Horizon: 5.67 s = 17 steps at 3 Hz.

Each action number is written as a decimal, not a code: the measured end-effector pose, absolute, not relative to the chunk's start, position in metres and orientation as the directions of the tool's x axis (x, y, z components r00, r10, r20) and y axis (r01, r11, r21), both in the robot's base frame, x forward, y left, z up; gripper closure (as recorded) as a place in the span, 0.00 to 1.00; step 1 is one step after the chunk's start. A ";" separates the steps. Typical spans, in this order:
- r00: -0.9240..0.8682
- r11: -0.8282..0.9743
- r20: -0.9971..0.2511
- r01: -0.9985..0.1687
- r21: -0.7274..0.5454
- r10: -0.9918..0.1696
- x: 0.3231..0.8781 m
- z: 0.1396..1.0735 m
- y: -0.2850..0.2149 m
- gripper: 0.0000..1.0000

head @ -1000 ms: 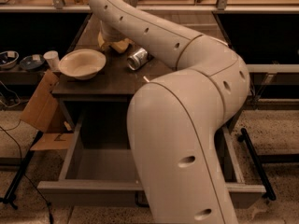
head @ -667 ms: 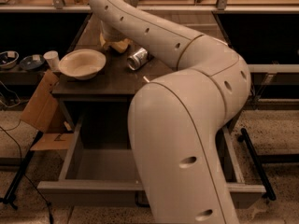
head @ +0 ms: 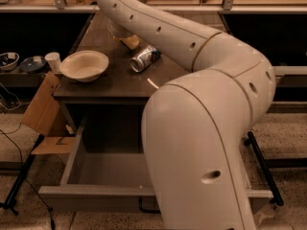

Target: Place sponge into top drawer

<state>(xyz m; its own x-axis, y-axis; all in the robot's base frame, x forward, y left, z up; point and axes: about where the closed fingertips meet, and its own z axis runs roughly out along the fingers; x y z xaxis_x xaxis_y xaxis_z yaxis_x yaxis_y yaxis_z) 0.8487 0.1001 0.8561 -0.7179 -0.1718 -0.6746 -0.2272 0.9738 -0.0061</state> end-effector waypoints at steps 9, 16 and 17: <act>-0.626 0.933 -0.771 -0.334 0.133 -0.114 0.644 0.922 -0.029 1.00; -0.734 0.956 -0.661 -0.281 0.088 -0.156 0.510 0.865 -0.131 1.00; -0.763 0.948 -0.617 -0.306 0.082 -0.193 0.499 0.858 -0.137 1.00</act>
Offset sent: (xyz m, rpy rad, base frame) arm -0.0193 -0.0363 0.0679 0.0511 -0.1524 -0.0494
